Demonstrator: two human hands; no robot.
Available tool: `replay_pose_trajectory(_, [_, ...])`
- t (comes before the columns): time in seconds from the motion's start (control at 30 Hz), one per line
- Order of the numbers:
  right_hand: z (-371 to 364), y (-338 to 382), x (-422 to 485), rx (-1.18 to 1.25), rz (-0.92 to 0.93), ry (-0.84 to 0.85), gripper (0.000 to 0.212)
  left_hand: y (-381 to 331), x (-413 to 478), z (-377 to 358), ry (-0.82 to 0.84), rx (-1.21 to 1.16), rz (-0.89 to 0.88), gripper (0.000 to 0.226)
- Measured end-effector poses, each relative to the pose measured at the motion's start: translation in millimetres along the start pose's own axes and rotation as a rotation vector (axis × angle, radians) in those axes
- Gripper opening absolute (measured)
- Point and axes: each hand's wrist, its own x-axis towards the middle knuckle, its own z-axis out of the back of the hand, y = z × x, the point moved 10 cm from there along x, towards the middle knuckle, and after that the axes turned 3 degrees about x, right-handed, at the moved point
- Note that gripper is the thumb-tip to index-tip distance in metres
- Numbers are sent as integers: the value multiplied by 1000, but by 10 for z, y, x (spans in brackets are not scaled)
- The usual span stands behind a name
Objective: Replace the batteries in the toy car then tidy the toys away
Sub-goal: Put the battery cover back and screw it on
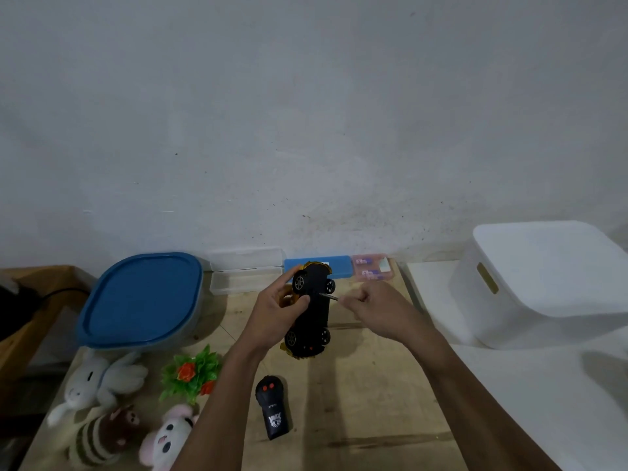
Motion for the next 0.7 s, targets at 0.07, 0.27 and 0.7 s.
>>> replay_pose_trajectory(0.07, [-29,-13,12,3,-17,20,48,-4,1,-3,0,0,-5,57])
replay_pose_trajectory(0.27, [-69,-30,-31,24,-38,61,30,40,9,-1,-8,-17,-4,56])
replay_pose_trajectory(0.7, [-127,0,-51,-36,-34,53,27,124,-34,39,-9,-37,16,58])
